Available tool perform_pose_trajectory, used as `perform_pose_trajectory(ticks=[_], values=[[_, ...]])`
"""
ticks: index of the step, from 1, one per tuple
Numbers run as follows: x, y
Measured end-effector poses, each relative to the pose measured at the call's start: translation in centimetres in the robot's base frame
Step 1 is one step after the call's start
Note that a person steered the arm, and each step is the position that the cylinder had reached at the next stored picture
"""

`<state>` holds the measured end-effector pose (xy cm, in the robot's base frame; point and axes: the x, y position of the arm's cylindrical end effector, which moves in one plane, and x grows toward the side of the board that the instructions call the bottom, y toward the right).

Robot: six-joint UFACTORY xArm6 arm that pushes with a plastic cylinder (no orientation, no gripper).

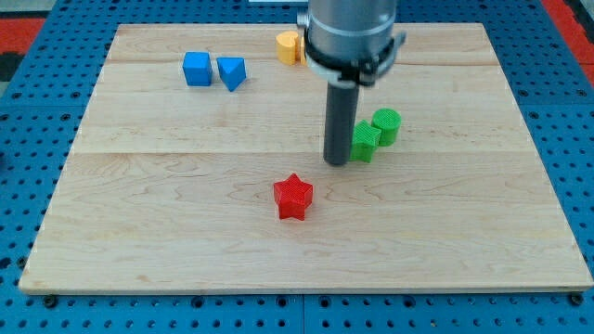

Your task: Slide the red star towards the center left of the board

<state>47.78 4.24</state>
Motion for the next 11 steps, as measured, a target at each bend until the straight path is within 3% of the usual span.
perform_pose_trajectory(ticks=[1, 2, 3, 4, 5, 6, 7, 8, 9, 11], values=[[4.2, -3.3], [4.1, -14.0], [3.7, -11.3], [8.2, -11.7], [9.3, -20.1], [3.3, -23.9], [-0.1, -23.3], [0.8, -19.1], [-1.9, -16.4], [-4.8, -23.1]])
